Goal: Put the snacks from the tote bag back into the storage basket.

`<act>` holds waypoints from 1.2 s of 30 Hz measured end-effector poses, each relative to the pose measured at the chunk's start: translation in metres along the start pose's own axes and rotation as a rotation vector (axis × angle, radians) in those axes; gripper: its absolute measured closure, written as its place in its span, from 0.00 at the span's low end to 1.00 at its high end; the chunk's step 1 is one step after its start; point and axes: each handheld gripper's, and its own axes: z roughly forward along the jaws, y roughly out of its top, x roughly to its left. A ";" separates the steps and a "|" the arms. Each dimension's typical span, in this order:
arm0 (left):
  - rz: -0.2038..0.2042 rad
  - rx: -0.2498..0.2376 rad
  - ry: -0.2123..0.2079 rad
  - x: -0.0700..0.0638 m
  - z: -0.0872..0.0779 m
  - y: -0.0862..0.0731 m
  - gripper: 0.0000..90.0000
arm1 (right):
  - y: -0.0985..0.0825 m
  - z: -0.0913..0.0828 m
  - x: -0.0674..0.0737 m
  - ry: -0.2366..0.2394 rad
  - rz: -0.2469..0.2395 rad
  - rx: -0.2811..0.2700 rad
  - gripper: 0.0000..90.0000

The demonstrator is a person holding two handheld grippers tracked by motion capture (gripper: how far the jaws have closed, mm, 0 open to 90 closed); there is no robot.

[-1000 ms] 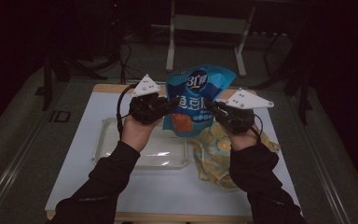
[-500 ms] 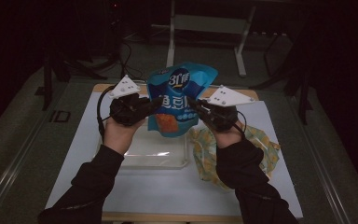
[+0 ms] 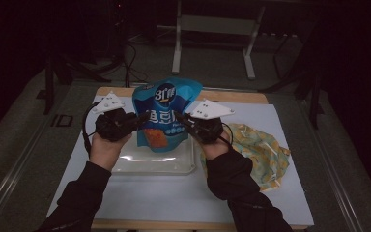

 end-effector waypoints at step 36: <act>-0.068 0.049 -0.068 0.022 0.053 -0.073 0.97 | -0.077 0.030 -0.005 0.007 0.057 0.109 0.99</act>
